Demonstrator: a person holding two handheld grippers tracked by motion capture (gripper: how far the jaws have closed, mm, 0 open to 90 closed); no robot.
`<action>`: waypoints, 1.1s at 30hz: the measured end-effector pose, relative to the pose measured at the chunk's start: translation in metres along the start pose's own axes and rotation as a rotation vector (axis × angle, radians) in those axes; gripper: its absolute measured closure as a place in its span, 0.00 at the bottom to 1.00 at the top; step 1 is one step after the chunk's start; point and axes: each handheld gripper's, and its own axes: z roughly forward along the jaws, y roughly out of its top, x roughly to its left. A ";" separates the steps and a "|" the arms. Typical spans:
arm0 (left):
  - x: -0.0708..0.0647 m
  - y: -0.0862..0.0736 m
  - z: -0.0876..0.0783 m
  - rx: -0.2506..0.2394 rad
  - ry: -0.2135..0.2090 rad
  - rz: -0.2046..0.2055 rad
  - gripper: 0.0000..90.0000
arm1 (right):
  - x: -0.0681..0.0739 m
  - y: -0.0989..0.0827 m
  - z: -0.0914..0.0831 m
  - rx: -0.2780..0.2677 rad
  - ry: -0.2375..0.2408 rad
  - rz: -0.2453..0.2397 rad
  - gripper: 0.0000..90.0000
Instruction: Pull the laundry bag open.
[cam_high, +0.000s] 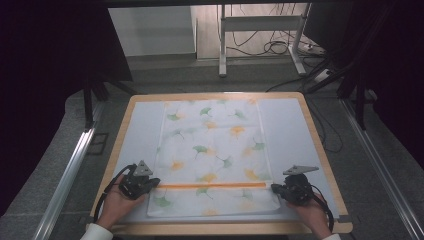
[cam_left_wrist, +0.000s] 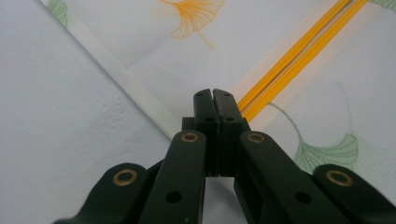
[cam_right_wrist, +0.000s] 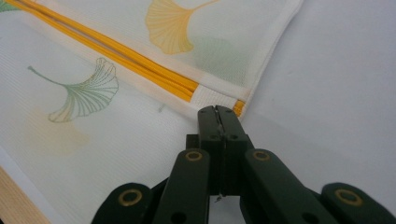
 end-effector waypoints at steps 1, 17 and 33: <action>-0.001 -0.001 0.001 -0.009 -0.002 -0.006 1.00 | 0.000 0.000 0.000 0.001 0.001 0.000 1.00; -0.008 0.006 -0.015 -0.168 0.018 -0.080 0.54 | 0.014 0.022 -0.008 -0.160 0.036 -0.087 0.82; 0.014 0.000 -0.023 -0.227 0.094 -0.165 0.34 | -0.023 0.035 -0.011 -0.244 -0.036 -0.027 0.42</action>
